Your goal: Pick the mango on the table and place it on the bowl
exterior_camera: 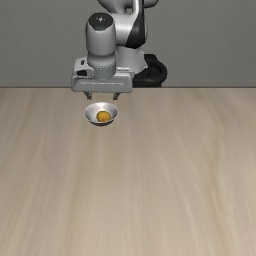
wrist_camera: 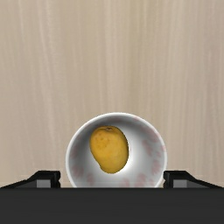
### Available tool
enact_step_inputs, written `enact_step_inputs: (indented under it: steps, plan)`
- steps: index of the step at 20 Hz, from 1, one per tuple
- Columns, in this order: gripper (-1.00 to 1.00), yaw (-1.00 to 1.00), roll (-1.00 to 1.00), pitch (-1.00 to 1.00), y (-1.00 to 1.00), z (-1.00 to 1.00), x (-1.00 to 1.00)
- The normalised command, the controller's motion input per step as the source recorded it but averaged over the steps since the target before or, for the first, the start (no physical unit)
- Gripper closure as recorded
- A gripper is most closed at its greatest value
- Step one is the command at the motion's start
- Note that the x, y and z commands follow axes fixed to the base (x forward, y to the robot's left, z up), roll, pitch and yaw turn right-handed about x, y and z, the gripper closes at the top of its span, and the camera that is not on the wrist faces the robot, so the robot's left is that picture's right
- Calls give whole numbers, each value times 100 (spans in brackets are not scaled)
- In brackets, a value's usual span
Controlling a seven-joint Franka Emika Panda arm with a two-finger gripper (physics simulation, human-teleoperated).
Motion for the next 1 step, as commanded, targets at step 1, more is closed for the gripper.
enact_step_inputs:
  steps: [1]
  plan:
    - [-100,0,0,0,0,0,0]
